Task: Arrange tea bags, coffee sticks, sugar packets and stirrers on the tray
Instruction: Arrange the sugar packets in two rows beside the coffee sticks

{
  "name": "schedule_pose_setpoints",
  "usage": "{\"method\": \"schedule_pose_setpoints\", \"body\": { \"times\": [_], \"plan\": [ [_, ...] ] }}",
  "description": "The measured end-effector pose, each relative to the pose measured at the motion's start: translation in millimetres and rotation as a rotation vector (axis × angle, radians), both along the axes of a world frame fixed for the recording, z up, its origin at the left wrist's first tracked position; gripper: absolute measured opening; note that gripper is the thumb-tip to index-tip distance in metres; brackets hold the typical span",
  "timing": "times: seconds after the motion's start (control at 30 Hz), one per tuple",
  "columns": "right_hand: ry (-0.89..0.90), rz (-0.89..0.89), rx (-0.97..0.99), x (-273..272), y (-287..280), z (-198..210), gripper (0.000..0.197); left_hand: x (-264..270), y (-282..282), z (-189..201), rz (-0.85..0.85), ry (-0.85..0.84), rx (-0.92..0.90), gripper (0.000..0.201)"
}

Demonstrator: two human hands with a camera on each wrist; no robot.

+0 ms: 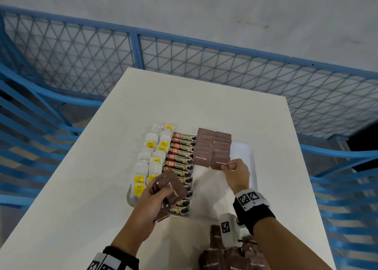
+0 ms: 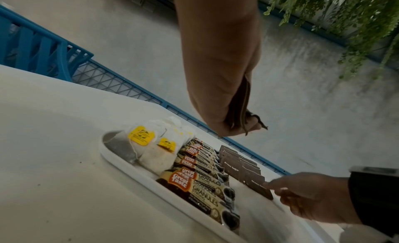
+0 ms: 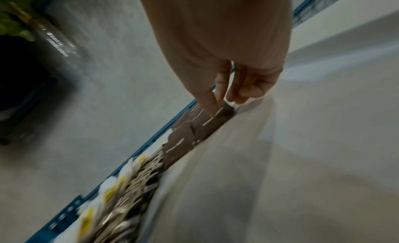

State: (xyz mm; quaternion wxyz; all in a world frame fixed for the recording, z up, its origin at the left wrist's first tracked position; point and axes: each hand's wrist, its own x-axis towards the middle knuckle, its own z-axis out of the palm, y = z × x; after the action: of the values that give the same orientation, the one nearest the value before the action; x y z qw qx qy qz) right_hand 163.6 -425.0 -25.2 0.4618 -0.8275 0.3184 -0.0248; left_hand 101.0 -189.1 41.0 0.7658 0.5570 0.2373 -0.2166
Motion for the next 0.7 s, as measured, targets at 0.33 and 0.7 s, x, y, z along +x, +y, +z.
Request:
{"method": "schedule_pose_setpoints", "body": {
  "times": [0.33, 0.7],
  "plan": [
    [0.067, 0.706, 0.509, -47.5, 76.1, 63.6, 0.021, -5.1, -3.0, 7.9, -0.002, -0.116, -0.017, 0.033],
    [0.089, 0.46, 0.823, -46.8, 74.3, 62.0, 0.01, -5.8, 5.2, 3.6, 0.069, -0.053, -0.041, 0.027]
  ]
}}
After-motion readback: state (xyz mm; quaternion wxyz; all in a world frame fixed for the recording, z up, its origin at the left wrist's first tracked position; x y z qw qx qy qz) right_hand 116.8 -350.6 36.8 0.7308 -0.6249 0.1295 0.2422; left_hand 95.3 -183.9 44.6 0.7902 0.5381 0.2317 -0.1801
